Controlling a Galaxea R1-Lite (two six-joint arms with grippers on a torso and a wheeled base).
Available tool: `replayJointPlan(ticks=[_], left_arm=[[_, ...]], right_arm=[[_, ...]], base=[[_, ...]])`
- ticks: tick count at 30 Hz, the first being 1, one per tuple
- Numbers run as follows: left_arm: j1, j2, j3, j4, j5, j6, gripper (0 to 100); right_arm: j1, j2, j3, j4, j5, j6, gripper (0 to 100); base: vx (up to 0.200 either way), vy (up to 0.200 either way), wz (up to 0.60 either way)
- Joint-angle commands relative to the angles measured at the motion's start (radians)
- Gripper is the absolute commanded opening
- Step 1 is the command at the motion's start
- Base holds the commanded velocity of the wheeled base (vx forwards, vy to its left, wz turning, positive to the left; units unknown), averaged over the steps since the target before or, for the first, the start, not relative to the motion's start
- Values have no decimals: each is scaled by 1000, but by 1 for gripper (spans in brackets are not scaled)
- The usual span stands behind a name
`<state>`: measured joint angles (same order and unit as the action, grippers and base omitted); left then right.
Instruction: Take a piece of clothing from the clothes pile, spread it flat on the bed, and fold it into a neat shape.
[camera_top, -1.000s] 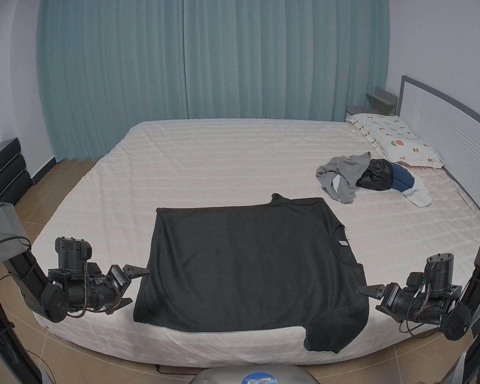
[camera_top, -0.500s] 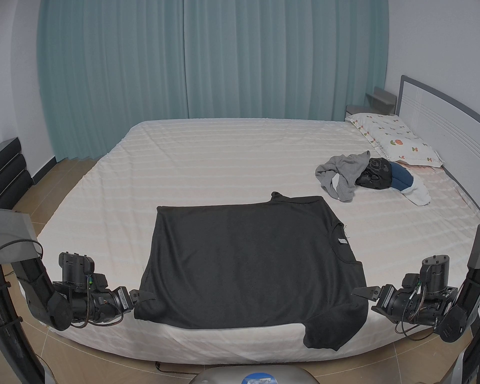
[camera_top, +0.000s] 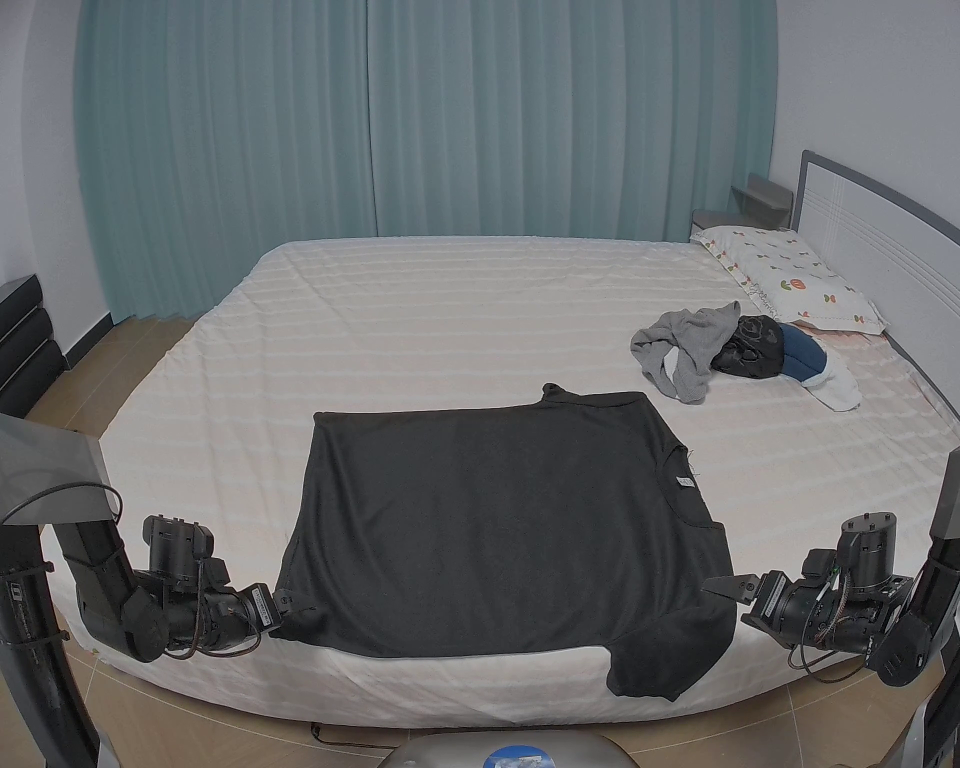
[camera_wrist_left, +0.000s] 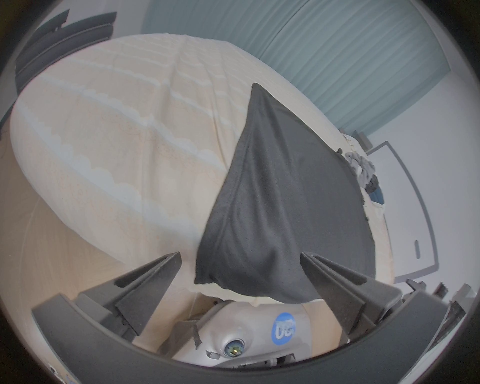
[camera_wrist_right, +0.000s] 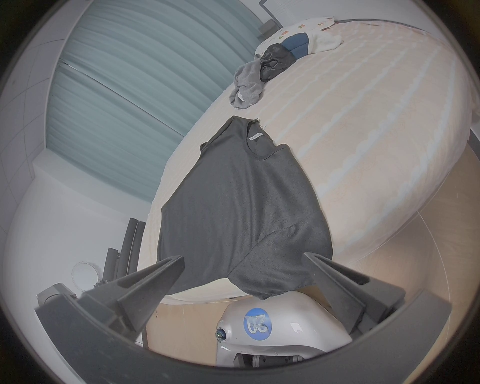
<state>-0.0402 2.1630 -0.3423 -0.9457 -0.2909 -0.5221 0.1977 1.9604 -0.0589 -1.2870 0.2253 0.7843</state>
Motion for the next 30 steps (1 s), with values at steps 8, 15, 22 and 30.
replayJointPlan(ticks=[8, 15, 22, 30], left_arm=[[-70, 67, -64, 1, 101, -18, 100], [-69, 57, -47, 8, 102, -33, 0], [-36, 3, 3, 13, 114, -35, 0], [-46, -41, 11, 12, 114, -33, 0]], right_arm=[[-1, 3, 2, -2, -3, 1, 100], [-4, 3, 2, 0, -3, 1, 100], [-6, 6, 2, 0, -3, 1, 100], [-6, 18, 4, 0, -6, -7, 100]], base=[[0, 0, 0], [0, 0, 0], [0, 0, 0], [0, 0, 0]])
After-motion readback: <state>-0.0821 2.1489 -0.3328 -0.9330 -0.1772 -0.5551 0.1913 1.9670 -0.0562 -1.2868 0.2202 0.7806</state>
